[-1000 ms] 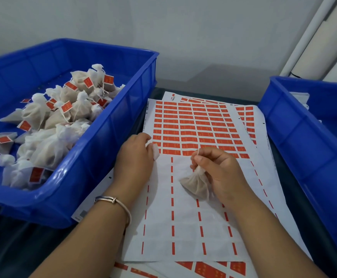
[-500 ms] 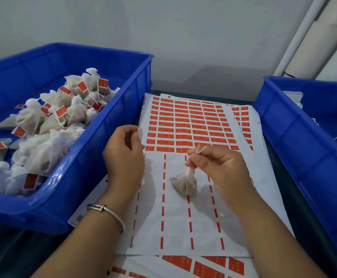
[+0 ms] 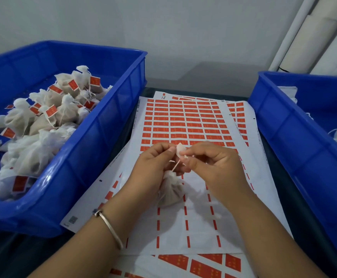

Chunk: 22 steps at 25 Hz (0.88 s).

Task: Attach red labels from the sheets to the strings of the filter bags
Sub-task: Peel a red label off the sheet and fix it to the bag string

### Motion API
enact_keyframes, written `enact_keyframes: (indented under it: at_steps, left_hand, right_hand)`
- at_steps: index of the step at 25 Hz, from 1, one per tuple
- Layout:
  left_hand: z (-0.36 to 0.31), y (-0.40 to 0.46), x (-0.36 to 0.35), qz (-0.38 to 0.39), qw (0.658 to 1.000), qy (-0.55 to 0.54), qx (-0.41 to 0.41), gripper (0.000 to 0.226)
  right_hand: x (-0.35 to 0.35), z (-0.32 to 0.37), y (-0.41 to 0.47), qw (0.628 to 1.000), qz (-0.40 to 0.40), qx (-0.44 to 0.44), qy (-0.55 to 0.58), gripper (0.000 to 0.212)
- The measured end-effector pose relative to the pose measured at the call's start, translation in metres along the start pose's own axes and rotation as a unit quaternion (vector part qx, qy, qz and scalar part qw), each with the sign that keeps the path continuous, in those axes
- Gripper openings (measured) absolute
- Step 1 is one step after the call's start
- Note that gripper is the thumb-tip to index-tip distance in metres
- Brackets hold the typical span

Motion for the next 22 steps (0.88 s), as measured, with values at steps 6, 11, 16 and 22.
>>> enact_keyframes:
  at_steps: [6,11,16,22]
  left_hand:
    - [-0.003,-0.001,-0.004,-0.032,0.997,-0.030,0.062,0.017]
    - [-0.001,0.003,-0.005,-0.062,0.996,-0.027,0.061,0.014]
    - [0.001,0.005,-0.003,-0.046,0.997,-0.021,0.061,0.012]
    - [0.001,0.001,0.000,0.028,0.998,0.021,0.053,0.020]
  right_hand:
    - [0.004,-0.014,0.005,0.997,-0.058,-0.056,-0.020,0.020]
    - [0.002,-0.016,0.006,0.994,-0.072,-0.082,-0.008,0.019]
    - [0.003,-0.019,0.007,0.992,-0.081,-0.093,-0.001,0.018]
    - [0.004,-0.022,0.006,0.991,-0.088,-0.099,0.005,0.017]
Point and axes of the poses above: each hand's wrist, its own y-axis towards the middle knuckle, its own x-axis out of the back of the hand, z = x × y, the point moved 1 cm from there along y, towards the middle knuckle, and after that the axes turned 4 degrees about z, right-handed, at the moved point
